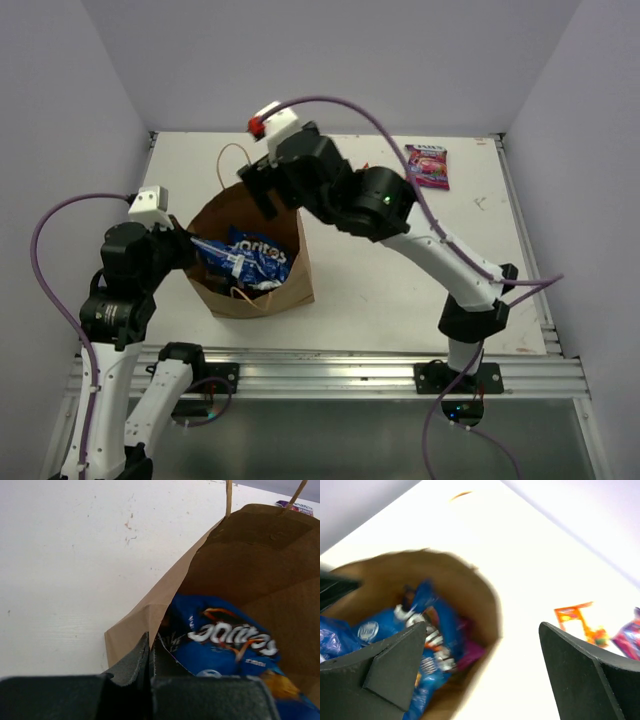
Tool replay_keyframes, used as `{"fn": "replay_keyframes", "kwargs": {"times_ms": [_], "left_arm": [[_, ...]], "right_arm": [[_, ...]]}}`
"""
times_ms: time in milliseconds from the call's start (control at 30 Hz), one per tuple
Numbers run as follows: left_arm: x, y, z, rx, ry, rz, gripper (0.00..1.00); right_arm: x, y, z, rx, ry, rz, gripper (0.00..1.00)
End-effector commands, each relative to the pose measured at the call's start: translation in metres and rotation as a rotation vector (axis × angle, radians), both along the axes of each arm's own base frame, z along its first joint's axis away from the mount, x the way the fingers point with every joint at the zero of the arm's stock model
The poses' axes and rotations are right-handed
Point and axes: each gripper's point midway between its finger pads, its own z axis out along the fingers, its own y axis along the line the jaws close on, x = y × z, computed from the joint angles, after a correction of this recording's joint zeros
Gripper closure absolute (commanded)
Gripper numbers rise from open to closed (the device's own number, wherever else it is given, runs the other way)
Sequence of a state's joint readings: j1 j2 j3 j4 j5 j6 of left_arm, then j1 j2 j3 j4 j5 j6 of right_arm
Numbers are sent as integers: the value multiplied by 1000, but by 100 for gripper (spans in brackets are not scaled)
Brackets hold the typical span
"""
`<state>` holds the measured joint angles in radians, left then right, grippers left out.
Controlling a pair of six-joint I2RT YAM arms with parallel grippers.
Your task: Place the snacks into the paper bag
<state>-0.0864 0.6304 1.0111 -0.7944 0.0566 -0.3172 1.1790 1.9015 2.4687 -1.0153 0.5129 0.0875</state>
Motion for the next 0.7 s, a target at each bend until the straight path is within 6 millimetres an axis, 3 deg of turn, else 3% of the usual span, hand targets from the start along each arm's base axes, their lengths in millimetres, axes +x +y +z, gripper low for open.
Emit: {"fn": "replay_keyframes", "kwargs": {"times_ms": [0,33,100,167,200,267,300,400,467,500,667], "left_arm": [[3,-6,20,-2,-81,-41,100],[3,-6,19,0,-78,-38,100],[2,-5,21,8,-85,-34,100],[2,-3,21,12,-85,-28,100],[2,-3,21,13,-87,-28,100],[3,-4,22,12,-88,-30,100],[3,-4,22,14,-89,-30,100],[4,-2,22,18,-88,-25,100],[4,-2,22,18,-86,-25,100],[4,-2,23,18,-88,-25,100],[2,0,26,26,-87,-13,100]], "right_arm": [[51,-94,59,99,-98,-237,1],[57,-99,48,94,-66,-243,1],[67,-122,52,104,-87,-296,1],[82,-132,30,45,-64,-329,1],[101,-148,19,30,-46,-377,1],[124,-155,-19,-15,27,-391,1],[146,-168,-37,-31,46,-435,1],[189,-187,-105,-97,145,-507,1],[207,-198,-142,-117,207,-538,1],[222,-209,-177,-123,284,-567,1],[256,-244,-263,-113,478,-633,1]]}}
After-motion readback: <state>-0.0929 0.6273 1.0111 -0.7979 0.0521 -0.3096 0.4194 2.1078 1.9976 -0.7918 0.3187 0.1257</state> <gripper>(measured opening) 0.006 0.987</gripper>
